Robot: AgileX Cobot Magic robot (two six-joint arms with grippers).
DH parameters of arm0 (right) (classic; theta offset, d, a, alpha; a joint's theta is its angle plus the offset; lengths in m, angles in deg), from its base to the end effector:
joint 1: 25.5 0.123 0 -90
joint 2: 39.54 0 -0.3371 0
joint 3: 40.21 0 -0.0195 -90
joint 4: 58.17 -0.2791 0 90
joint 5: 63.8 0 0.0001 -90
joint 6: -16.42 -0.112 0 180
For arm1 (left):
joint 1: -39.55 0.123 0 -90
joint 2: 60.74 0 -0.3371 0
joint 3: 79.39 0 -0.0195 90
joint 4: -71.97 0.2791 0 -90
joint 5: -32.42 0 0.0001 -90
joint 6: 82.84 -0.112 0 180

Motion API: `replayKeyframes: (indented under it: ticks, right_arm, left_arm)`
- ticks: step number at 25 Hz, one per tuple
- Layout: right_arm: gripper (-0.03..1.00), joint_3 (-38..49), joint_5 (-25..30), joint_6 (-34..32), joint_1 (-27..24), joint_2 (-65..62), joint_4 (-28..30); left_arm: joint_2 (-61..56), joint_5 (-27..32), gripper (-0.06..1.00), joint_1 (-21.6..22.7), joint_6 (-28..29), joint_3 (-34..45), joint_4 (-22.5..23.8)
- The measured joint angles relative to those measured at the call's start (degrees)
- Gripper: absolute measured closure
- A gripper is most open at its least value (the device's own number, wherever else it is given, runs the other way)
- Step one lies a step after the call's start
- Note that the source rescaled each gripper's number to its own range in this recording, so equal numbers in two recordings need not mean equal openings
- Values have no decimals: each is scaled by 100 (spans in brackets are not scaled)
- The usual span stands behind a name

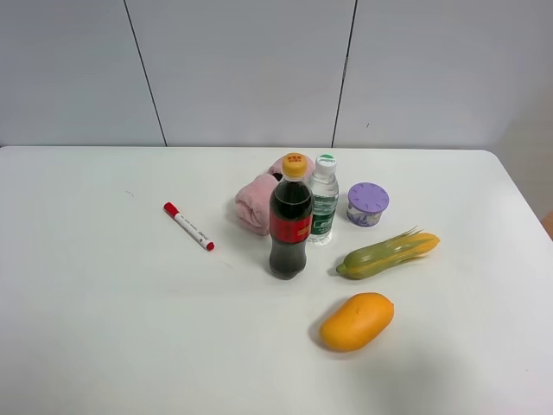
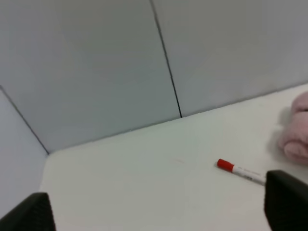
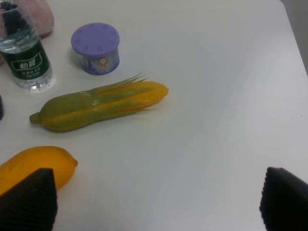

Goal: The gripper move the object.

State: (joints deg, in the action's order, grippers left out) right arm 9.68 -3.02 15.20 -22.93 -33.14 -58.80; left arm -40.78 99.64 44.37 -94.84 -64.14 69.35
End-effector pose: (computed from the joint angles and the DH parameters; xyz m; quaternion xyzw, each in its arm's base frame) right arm -0.0140 0.0004 0.2806 -0.0103 0.8529 0.0228 0.5215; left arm -0.0620 -0.0100 0.4532 0.0551 0.7774 0.0699 0.6227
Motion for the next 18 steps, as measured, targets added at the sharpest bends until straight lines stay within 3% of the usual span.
replayKeyframes:
  ticks: [8, 18]
  right_arm:
    - [-3, 0, 0, 0, 0, 0, 0]
    - [-3, 0, 0, 0, 0, 0, 0]
  left_arm:
    - [-930, -420, 12, 183, 1087, 2098, 448]
    - [-1208, -592, 12, -81, 1367, 3342, 465]
